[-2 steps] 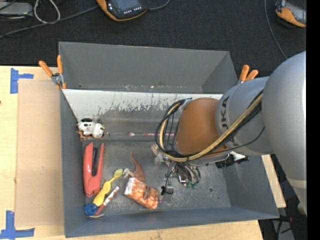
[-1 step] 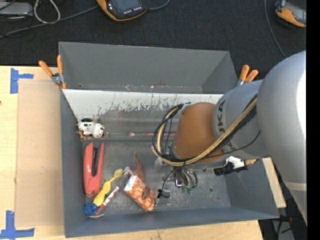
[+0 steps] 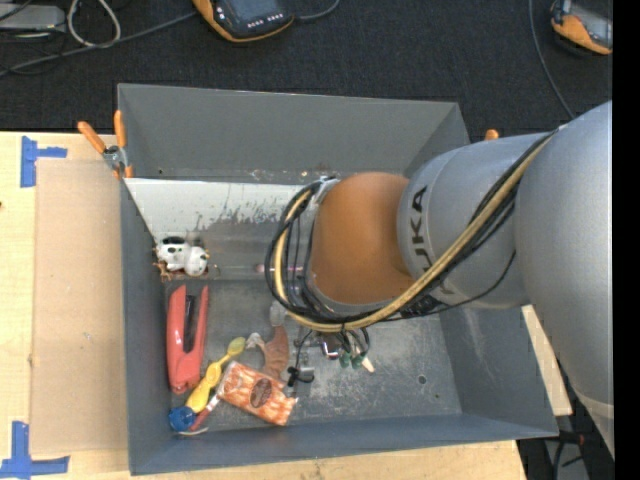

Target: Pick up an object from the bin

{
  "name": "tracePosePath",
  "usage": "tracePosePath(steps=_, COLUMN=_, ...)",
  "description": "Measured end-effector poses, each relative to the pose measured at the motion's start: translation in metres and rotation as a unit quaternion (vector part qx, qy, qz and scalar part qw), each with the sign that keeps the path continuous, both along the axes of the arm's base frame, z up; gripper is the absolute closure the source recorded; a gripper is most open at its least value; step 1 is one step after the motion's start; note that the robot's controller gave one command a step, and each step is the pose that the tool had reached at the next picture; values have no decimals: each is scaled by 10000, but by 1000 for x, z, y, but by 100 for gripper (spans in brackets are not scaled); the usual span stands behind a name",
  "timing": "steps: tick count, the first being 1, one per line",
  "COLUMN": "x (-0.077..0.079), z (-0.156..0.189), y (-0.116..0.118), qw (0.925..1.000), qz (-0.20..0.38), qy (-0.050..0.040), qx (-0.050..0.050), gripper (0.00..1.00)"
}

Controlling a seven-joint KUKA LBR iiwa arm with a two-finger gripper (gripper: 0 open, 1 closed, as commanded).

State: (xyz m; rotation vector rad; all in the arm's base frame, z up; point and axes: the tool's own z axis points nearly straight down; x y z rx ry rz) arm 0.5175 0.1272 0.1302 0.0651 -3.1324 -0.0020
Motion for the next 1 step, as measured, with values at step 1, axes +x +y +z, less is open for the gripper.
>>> tracePosePath(steps=1, x=34, z=1, y=17, qw=9978, qz=665, qy=-38, qx=10, gripper=0)
